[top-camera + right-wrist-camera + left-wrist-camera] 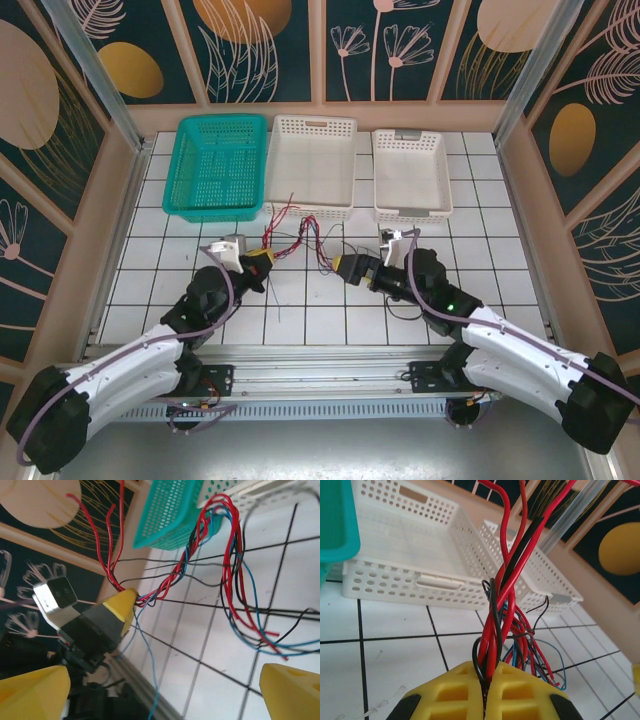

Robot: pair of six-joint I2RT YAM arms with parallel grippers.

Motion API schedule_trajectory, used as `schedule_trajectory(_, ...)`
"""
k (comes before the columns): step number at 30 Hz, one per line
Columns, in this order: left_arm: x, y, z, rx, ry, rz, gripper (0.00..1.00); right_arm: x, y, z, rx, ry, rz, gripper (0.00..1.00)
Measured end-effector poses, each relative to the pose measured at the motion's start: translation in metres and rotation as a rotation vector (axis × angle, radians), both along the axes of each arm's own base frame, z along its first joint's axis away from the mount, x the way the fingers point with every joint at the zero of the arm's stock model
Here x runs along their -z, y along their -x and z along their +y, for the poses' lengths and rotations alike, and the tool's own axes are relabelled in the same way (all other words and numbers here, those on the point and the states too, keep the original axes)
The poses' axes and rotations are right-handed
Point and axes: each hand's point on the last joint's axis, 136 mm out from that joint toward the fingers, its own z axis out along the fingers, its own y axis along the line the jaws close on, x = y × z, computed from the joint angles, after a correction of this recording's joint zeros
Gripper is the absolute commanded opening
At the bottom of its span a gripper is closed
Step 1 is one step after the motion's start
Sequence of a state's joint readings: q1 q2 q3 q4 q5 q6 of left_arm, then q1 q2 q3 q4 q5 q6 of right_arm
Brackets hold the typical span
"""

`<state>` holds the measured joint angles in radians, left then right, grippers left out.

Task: Untangle the cables

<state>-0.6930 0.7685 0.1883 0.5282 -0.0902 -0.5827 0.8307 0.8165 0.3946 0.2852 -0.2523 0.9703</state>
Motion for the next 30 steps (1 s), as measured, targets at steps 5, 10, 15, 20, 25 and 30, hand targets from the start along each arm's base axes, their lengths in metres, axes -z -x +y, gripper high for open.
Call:
schedule_trajectory(5,-0.011,0.001,-0.001,-0.011,0.055,-0.013,0.0,-0.007,0.021,0.025,-0.058,-0.011,-0.011,0.97)
schedule_trajectory(10,-0.015,0.006,-0.013,0.013,0.064,-0.015,0.0,0.009,0.016,0.043,-0.017,0.111,-0.036,0.96)
schedule_trajectory(15,-0.032,0.01,-0.024,0.024,0.085,-0.041,0.0,0.031,0.009,0.052,0.018,0.177,-0.032,0.96)
schedule_trajectory(20,-0.037,0.013,-0.032,0.029,0.089,-0.048,0.0,0.04,0.001,0.061,0.056,0.098,-0.001,0.98)
schedule_trajectory(25,-0.038,0.018,-0.044,0.049,0.082,-0.044,0.0,0.033,-0.01,0.062,0.114,0.005,-0.023,0.99)
schedule_trajectory(30,-0.039,0.023,-0.049,0.064,0.085,-0.046,0.0,0.012,-0.027,0.049,0.202,-0.123,-0.076,0.97)
